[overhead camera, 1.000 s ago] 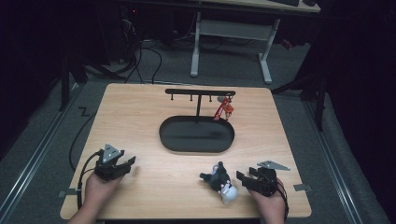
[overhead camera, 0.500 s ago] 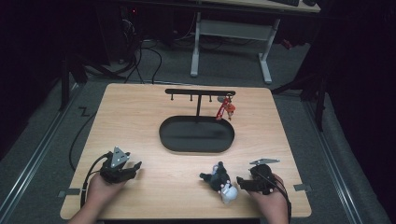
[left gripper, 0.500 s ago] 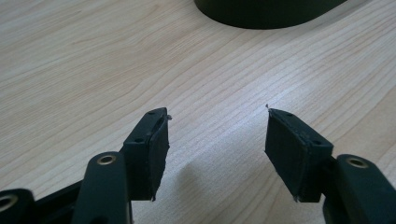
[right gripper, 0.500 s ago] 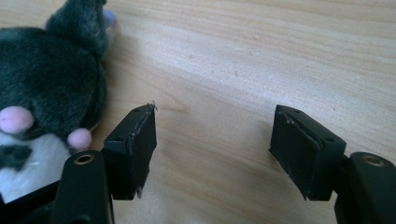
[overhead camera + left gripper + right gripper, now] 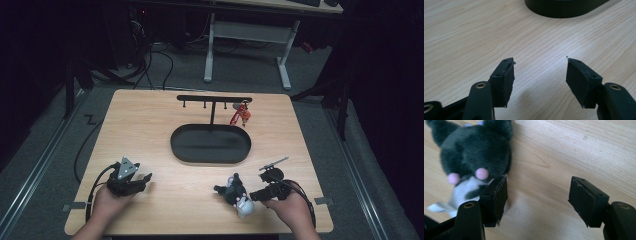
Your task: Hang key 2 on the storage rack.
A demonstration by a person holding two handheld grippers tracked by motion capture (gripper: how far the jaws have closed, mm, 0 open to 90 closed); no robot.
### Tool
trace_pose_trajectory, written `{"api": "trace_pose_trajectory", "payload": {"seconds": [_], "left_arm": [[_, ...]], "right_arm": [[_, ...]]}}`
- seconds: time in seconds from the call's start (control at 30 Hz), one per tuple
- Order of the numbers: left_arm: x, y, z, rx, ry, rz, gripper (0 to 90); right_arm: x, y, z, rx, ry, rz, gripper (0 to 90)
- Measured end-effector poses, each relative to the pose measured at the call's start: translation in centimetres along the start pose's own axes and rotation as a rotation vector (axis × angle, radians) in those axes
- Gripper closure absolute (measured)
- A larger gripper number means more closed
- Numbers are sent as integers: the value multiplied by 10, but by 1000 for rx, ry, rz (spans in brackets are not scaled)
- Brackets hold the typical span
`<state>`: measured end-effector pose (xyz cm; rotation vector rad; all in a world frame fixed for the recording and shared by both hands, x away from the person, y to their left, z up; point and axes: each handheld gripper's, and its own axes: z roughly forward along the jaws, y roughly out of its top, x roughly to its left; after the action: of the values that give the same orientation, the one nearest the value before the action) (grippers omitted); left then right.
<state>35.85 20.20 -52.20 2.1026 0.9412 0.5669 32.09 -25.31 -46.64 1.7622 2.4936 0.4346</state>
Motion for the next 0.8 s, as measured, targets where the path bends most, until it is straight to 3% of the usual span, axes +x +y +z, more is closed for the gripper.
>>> {"api": "trace_pose_trajectory", "payload": {"seconds": [0.2, 0.4, 0.57, 0.8], "left_arm": [[4, 0, -3, -7, -6, -19, 396], [2, 0, -2, -1, -10, -7, 396], [1, 1, -1, 0, -15, 0, 396], [0, 1, -2, 3, -23, 2, 396]], "right_arm": [[12, 8, -12, 20, 3, -1, 260], [29, 15, -18, 28, 20, -23, 187], [48, 17, -10, 61, 33, -73, 155], [56, 13, 6, 112, 8, -105, 152]]}}
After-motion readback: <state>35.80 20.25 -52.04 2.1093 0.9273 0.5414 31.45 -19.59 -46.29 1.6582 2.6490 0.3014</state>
